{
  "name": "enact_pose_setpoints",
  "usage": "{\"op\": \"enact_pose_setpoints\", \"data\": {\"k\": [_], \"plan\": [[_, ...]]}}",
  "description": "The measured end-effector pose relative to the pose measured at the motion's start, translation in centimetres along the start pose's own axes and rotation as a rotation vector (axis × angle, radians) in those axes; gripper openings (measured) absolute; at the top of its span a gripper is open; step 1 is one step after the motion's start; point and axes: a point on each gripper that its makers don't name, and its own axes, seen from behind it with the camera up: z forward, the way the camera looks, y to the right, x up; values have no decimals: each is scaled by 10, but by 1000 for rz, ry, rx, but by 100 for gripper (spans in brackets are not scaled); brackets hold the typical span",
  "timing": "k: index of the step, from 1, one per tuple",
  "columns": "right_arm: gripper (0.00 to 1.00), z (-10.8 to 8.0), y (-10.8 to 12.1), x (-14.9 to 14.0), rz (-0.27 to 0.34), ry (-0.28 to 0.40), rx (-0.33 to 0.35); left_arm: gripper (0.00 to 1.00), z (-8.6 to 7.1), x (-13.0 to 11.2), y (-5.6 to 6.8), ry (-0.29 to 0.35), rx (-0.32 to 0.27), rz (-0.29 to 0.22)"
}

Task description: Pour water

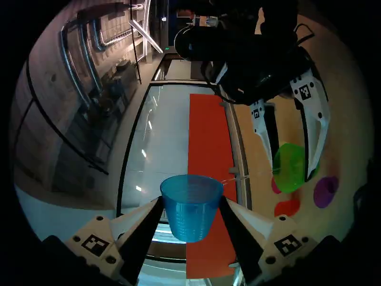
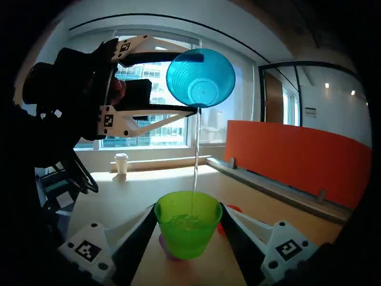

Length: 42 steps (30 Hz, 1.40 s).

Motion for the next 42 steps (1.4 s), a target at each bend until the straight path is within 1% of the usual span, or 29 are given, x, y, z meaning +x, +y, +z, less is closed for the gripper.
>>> {"op": "enact_pose_setpoints", "data": {"k": [6, 18, 21, 30, 33, 36, 39, 42], "plan": [[92, 1, 0, 1, 0, 0, -1, 83, -1, 2, 2, 0, 2, 17], [92, -1, -1, 1, -2, 1, -1, 83, -1, 4, 2, 4, 3, 19], [92, -1, -1, 1, -3, 0, -2, 83, -1, 4, 1, 5, 3, 17], [92, 0, -1, 3, -3, 3, -5, 83, -2, 2, -9, 7, 5, 11], [92, 1, -1, 4, -3, 6, -7, 83, -1, -1, -8, 6, 7, -22], [92, 0, -2, 4, -2, 7, -7, 83, 2, -2, -5, 8, 1, -81], [92, 0, -1, 4, -2, 9, -9, 83, 3, -2, -4, 15, -1, -154], [92, -1, -1, 5, -1, 9, -10, 83, 5, -4, -6, 20, 1, -232]]}}
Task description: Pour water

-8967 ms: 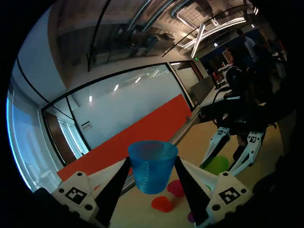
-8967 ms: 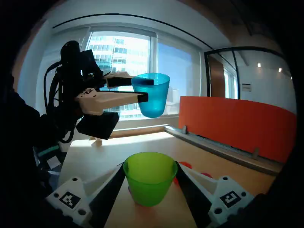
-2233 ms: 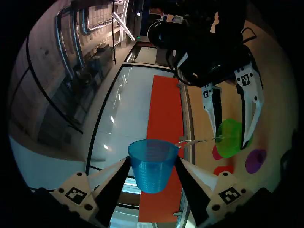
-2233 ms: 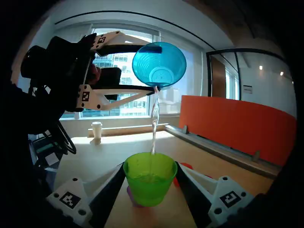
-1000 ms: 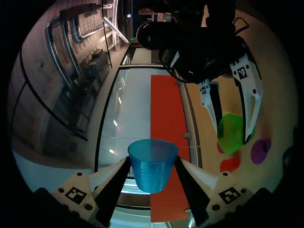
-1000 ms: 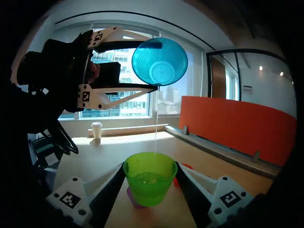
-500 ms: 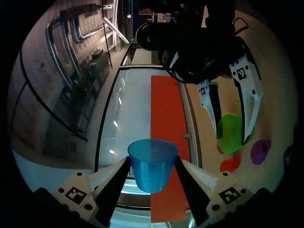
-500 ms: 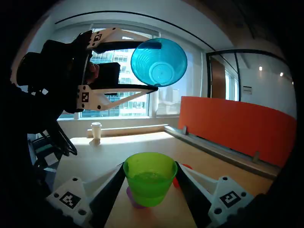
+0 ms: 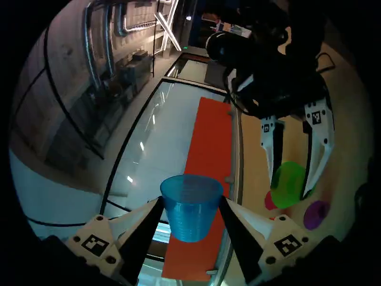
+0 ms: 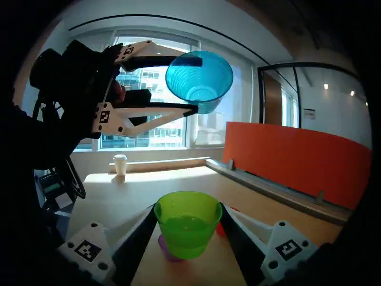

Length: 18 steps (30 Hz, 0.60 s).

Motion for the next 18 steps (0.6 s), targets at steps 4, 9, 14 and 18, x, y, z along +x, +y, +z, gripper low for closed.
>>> {"op": "enact_pose_setpoints", "data": {"k": [4, 9, 14, 18], "plan": [[92, -1, 1, 1, 2, 3, -3, 84, 3, -2, -6, 6, 4, -113], [92, -2, 3, 2, 4, 5, -8, 84, 4, -10, -3, 4, -3, -282], [92, -3, 4, 4, 5, 10, -13, 84, 5, -16, 0, 4, -23, -482], [92, -4, 6, 4, 8, 13, -17, 84, 7, -21, -4, 19, -26, -619]]}}
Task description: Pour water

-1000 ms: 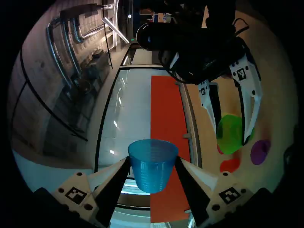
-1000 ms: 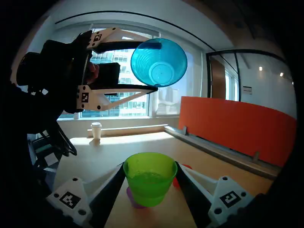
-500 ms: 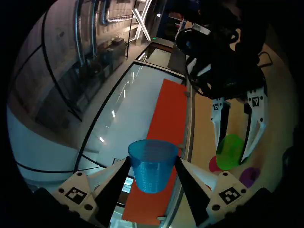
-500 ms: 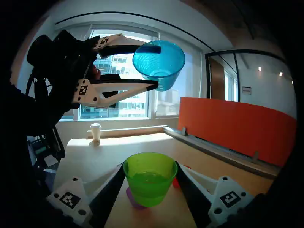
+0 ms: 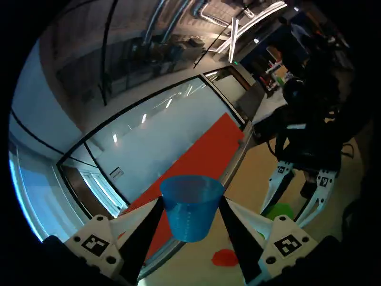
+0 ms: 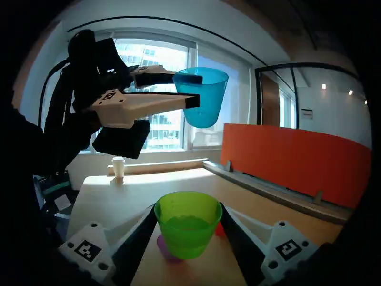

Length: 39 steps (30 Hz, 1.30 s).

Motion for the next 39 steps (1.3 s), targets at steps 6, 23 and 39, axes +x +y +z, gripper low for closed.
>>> {"op": "enact_pose_setpoints", "data": {"k": [6, 23, 39], "plan": [[92, 0, 2, 0, 2, 0, -4, 83, 1, -1, -6, 14, -19, -183], [92, 1, 2, 4, 0, 5, -9, 83, 1, -3, -7, 49, -92, -645], [92, 2, 3, 6, 4, 6, -13, 83, -2, 2, -7, 65, -105, -678]]}}
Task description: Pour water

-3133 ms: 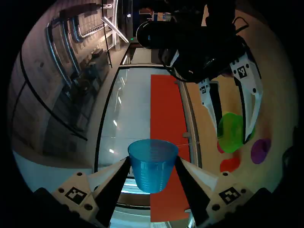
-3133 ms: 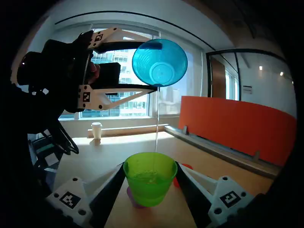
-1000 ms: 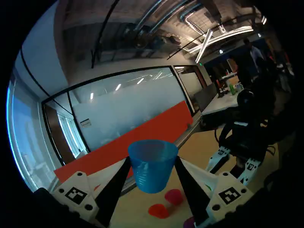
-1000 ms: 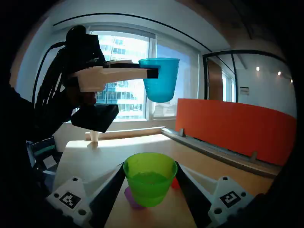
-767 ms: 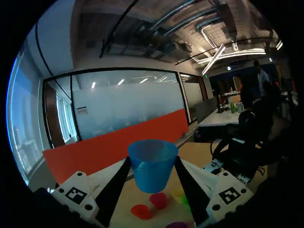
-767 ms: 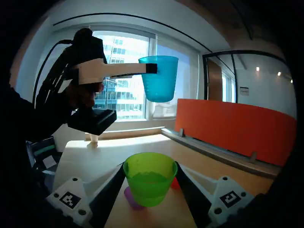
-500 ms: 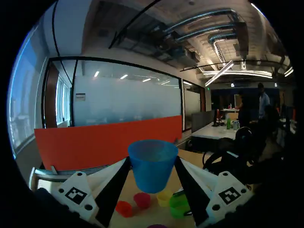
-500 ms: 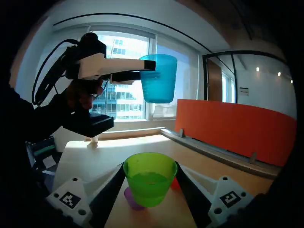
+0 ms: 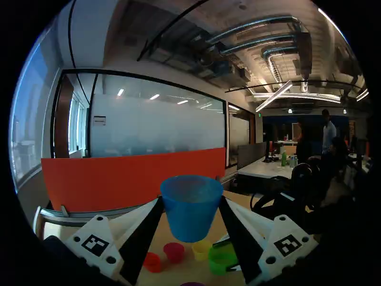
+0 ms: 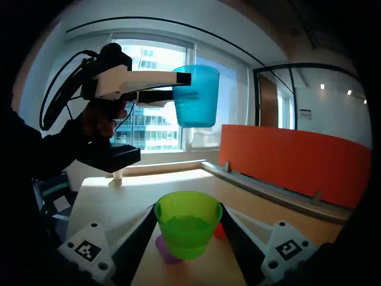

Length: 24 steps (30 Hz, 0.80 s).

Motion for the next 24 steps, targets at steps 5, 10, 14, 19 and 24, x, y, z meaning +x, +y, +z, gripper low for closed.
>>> {"op": "enact_pose_setpoints", "data": {"k": [5, 10, 14, 19, 24], "plan": [[91, -3, 3, 1, 2, 0, -7, 83, -2, -3, -3, -2, 7, 2], [91, -10, 7, 4, 6, 4, -18, 83, -5, -5, -8, 1, 14, -5], [91, -17, 13, 7, 10, 6, -30, 83, -10, -10, -15, -1, 25, -8], [91, -27, 20, 8, 9, 4, -49, 83, -19, -20, -23, -12, 45, -2], [91, -38, 28, 7, 9, -2, -71, 83, -28, -31, -30, -21, 62, -7]]}}
